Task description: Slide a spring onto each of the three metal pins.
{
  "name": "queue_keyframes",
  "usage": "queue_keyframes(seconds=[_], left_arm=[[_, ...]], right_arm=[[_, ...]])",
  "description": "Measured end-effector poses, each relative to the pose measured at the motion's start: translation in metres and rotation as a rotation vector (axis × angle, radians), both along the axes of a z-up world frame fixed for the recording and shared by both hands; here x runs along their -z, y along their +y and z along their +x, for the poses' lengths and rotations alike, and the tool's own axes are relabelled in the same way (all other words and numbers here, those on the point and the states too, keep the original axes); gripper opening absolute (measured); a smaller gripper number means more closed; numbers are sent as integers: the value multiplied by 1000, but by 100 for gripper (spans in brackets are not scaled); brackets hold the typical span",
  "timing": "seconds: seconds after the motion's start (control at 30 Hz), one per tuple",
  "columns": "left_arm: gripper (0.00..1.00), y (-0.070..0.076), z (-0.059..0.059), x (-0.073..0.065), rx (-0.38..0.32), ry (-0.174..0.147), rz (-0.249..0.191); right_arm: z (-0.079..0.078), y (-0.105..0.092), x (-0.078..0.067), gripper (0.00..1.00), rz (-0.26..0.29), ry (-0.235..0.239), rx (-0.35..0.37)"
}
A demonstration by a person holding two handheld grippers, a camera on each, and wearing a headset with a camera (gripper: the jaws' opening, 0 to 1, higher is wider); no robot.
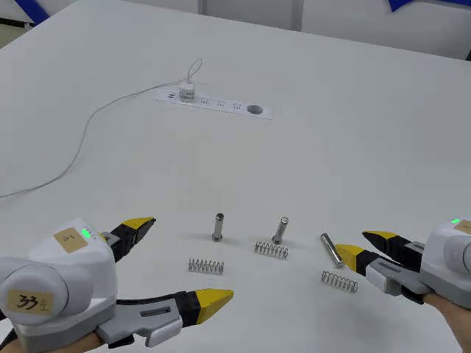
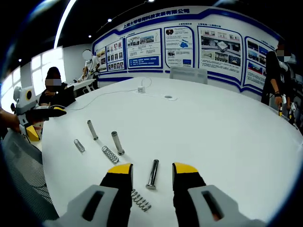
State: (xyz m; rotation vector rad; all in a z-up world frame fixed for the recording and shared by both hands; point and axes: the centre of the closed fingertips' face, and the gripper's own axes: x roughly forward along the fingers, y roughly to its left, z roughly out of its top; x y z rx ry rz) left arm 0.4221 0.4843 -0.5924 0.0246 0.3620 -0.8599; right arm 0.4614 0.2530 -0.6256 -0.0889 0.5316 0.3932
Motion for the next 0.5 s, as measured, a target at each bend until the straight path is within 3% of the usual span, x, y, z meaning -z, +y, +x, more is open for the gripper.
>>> queue_keyframes(seconds=[0.17, 0.23, 0.3, 0.5], left_arm=[[93, 9, 9, -8, -62, -6, -43], [92, 9, 8, -5, -63, 3, -32], [92, 8, 8, -3, -60, 4, -22], [91, 3, 5, -2, -42, 17, -29]], right_arm=[[6, 5, 6, 32, 8, 22, -7], [8, 6, 12, 31, 30, 56, 8], [11, 6, 14, 30, 29, 61, 8], [22, 5, 26, 27, -12, 107, 13]])
